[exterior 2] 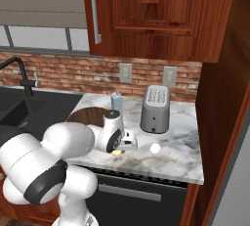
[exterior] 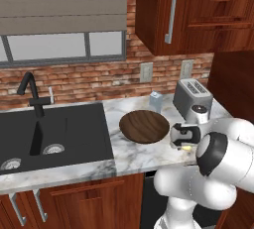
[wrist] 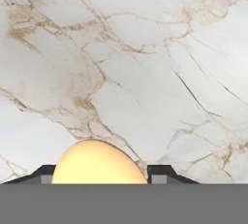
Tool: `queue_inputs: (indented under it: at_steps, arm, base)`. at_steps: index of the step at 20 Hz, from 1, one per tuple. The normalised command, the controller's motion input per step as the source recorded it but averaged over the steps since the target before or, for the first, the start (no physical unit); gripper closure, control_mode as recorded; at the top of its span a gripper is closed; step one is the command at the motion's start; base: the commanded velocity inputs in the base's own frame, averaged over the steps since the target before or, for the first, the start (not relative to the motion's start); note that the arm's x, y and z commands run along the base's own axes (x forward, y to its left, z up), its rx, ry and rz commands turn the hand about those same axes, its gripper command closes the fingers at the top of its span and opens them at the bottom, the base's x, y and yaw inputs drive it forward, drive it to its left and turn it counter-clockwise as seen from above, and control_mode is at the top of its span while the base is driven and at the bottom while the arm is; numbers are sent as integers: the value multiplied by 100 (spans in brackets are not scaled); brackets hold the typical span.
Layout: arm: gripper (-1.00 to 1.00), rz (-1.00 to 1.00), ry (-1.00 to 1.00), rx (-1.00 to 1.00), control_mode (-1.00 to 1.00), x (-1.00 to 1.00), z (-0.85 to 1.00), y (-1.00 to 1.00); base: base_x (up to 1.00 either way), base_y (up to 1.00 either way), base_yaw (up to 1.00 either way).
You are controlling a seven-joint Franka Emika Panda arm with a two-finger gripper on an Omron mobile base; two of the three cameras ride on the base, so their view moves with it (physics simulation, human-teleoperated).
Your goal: Gather the eggs and milk located in the vicinity of the sink area and place them right next to the bowl.
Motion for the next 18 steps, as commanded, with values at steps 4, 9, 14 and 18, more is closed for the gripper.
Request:
queue_inputs:
  at_steps: [4,9,14,18]
  arm:
    - [100,6,0,0,-100,43,-18,28]
    - [100,14,0,-1,-100,26,-17,33]
    - [100,20,0,-1,-100,0,-11,41]
    - [100,12,0,0,-100,0,-11,39]
  base:
    - [0,0,0]
    - [0,0,0]
    - [0,0,0]
    - [0,0,0]
